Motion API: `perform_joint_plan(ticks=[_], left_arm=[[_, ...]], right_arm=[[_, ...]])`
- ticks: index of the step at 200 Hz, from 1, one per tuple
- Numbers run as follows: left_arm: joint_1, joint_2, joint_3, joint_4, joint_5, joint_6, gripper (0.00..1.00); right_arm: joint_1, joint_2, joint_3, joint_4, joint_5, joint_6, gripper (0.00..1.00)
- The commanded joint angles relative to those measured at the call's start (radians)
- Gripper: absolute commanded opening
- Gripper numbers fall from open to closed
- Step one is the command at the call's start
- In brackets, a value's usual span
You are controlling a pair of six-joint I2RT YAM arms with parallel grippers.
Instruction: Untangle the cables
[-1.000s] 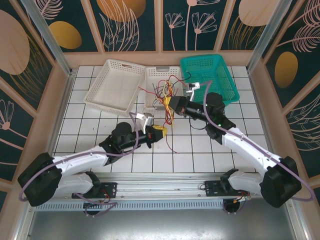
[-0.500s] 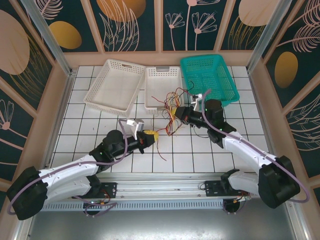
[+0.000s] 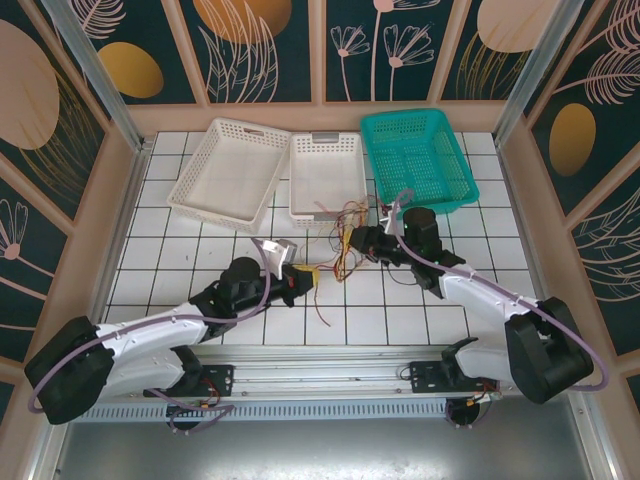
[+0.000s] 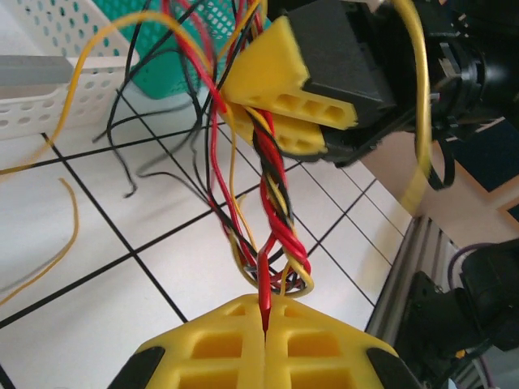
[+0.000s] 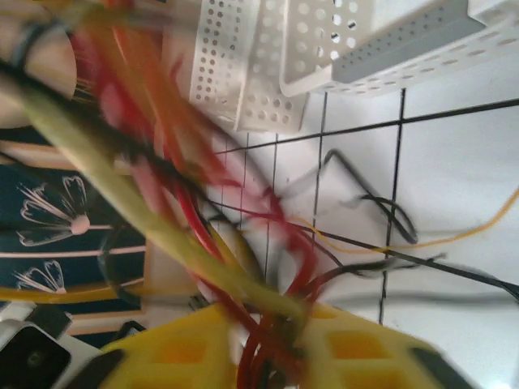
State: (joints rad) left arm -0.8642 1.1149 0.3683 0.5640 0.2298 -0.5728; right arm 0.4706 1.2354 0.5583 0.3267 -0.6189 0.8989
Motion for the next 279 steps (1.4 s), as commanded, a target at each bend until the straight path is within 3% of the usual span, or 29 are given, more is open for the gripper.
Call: perform_joint_plan(ticks=[1,42,88,115,141,182,279], left_arm=[[-0.001,0.012,0.040,0.028,-0.032,-0.016,0.00],[-0.001,0.019,0.057,0.012,-0.060,-0.021,0.00],[-0.001,0.017,0.089,-0.078,-0.113,-0.032,0.00],[-0.001,0.021,0.101,-0.119,-0.139,-0.037,0.00],[0.000,0.035,0.109,-0.103,-0.127,-0.045,0.00],[0.000,0.056,0.135,-0.099,-0.113,-0.053,0.00],[-0.001,0.019,0.125,-0.087,-0.114,-0.082,0.00]], right_arm=[[-0.010,0.003,-0.015,-0.011,-0.019,-0.045,0.35],[-0.011,-0.038,0.021,-0.092,-0.017,-0.099,0.64],[-0.015,-0.142,0.083,-0.249,0.014,-0.181,0.77],[-0.007,-0.197,0.089,-0.266,0.009,-0.179,0.77],[0.067,-0.187,0.077,-0.214,0.015,-0.172,0.74],[0.207,-0.095,0.093,-0.164,0.049,-0.161,0.59],[0.241,-0.077,0.055,-0.201,0.200,-0.093,0.50]])
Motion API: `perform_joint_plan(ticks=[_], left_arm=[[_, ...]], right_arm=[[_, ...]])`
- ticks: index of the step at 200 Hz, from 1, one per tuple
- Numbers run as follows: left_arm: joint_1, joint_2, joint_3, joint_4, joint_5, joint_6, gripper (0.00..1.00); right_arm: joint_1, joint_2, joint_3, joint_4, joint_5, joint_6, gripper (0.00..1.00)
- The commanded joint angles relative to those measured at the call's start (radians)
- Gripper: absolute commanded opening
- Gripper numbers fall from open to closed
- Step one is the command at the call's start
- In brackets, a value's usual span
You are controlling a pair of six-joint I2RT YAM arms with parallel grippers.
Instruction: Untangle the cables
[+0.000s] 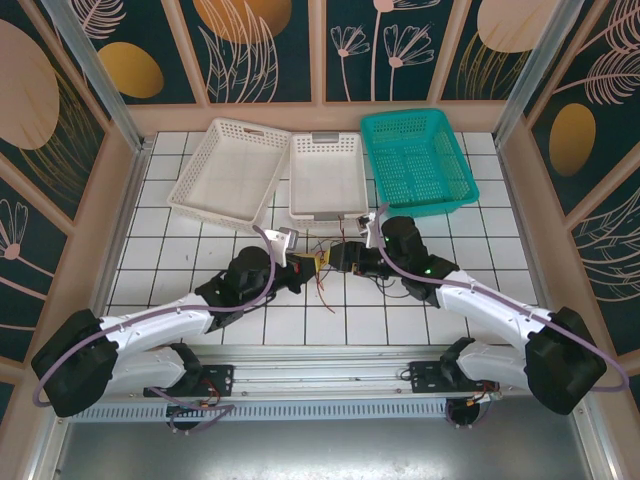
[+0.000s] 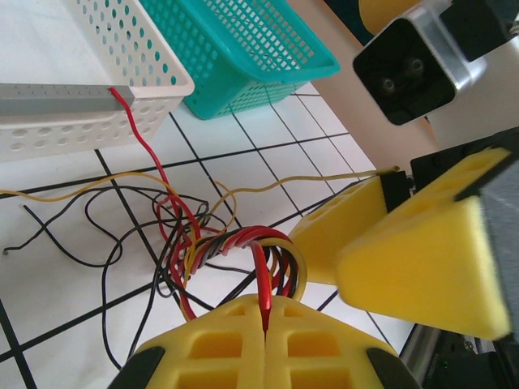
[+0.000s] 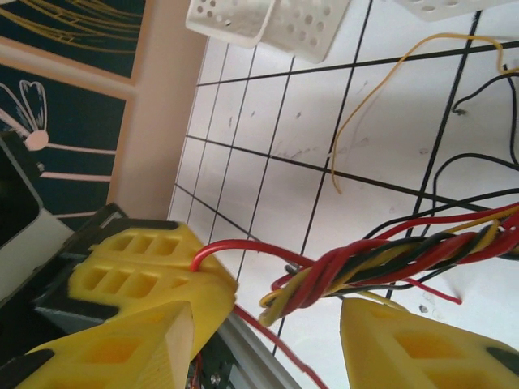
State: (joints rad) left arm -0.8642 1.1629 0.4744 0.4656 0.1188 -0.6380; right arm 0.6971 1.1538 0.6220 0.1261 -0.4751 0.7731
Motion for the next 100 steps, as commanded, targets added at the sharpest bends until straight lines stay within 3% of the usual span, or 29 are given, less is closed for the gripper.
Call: perform_joint_plan(ticks=[1,100], left_arm=[[0.000,-0.029,0.018,0.012,-0.004,-0.017,0.00],[-0.001,-0.026,0.017,0.049,0.009,-0.038,0.00]], right_arm=[[0.014,0.005,-0.009,0.000,0.056,0.035,0.50],[0.058,0.055,-0.023,0.069,0.110,0.085,0.43]])
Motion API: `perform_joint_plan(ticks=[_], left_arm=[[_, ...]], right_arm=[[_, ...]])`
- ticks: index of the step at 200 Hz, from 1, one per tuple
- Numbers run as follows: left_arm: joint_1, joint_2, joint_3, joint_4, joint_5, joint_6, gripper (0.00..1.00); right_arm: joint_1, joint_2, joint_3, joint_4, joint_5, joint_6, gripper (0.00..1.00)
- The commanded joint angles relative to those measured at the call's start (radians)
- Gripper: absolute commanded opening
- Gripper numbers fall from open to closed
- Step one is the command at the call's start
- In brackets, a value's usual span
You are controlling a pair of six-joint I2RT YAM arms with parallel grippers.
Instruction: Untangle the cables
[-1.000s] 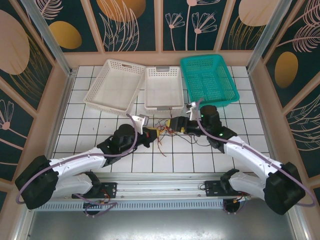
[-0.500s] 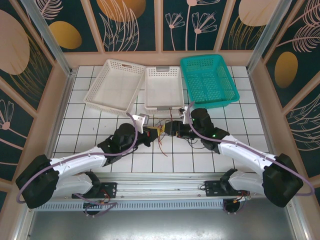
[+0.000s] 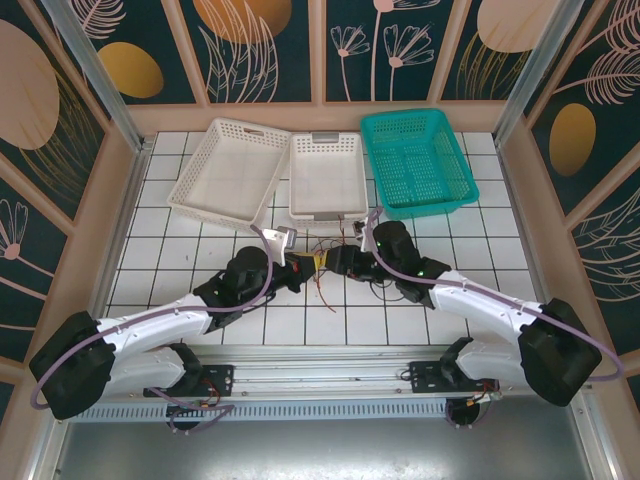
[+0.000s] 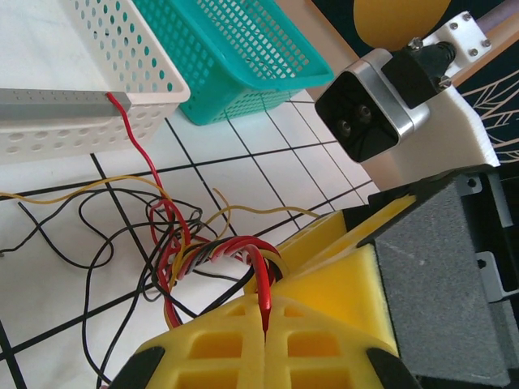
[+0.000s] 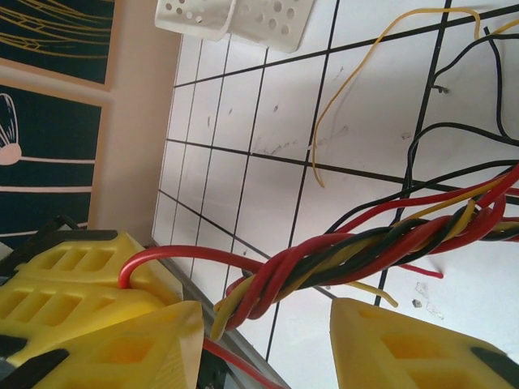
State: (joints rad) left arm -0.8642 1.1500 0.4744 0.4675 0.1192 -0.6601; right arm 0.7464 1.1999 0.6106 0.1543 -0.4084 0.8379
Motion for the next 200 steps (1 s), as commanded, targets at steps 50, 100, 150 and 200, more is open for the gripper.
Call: perform_joint_plan(ticks=[50,100,150,200], left_arm=[[-0.001,-0.024,-0.024,0.105,0.053,-0.050,0.00],[-0.001,-0.057,-0.041,0.113,0.060,-0.055,0.00],[-0.001,-0.131,-0.038,0.060,0.049,-0.044,0.00],[-0.001,-0.230,-0.015,-0.075,0.009,-0.007,0.00]], right_arm=[[0.008,0.026,-0.017,0.107,0.089,0.060,0.37],[0.008,0.059,0.002,0.123,0.106,0.054,0.20],[0.006,0.023,-0.037,0.074,0.143,0.024,0.00],[-0.041,-0.080,-0.128,0.030,0.168,0.002,0.00]])
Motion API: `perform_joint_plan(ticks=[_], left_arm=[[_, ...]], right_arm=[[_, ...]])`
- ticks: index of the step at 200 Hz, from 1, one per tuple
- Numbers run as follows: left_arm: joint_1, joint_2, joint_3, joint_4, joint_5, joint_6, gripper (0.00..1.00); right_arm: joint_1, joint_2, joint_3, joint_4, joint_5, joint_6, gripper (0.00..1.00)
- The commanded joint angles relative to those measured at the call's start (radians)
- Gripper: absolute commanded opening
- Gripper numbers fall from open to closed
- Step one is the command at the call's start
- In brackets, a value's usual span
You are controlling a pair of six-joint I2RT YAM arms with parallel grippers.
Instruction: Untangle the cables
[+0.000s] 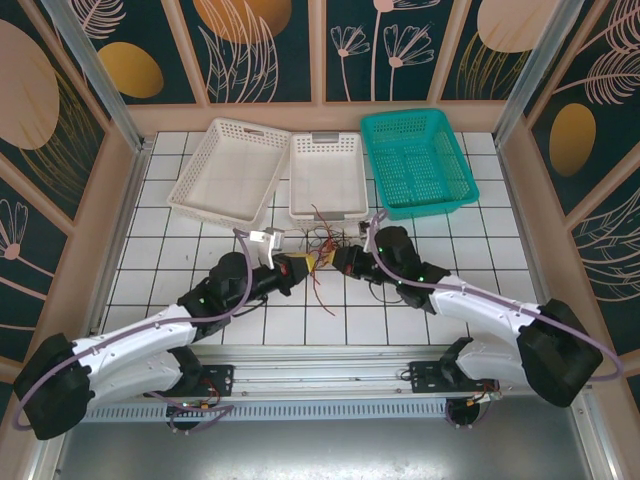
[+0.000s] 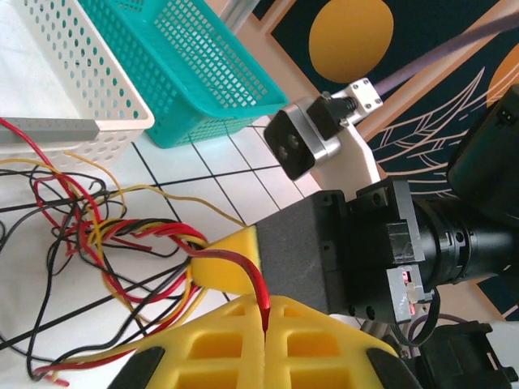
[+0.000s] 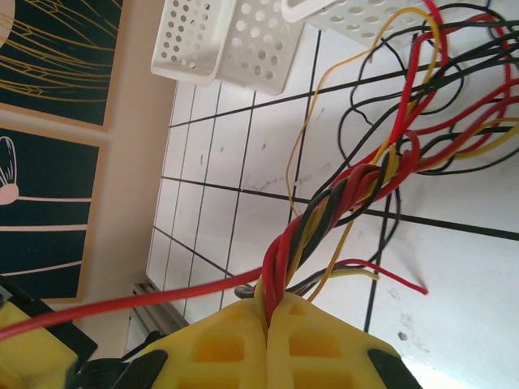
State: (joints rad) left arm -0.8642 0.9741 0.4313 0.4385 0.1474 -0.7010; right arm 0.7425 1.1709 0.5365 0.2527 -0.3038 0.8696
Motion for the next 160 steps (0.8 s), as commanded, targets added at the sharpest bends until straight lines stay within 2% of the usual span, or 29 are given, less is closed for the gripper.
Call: perform_joint_plan(ticks=[1,33,84,160], left_arm=[[-0.001,-0.056,0.029,-0.050,-0.021,0.034,0.00],[-0.001,-0.112,0.081,-0.177,-0.088,0.086,0.00],[-0.001,-0.224,0.228,-0.373,-0.202,0.184,0.00],[-0.001,-0.290,0.421,-0.525,-0.243,0.255,0.00]], right_arm=[[-0.038,-0.054,-0.055,-0.071,0.064,-0.030,0.00],[-0.111,-0.112,-0.100,-0.110,0.057,-0.047,0.00],[-0.235,-0.104,-0.169,-0.148,0.042,-0.043,0.00],[-0.346,-0.063,-0.231,-0.142,0.074,-0.041,0.00]])
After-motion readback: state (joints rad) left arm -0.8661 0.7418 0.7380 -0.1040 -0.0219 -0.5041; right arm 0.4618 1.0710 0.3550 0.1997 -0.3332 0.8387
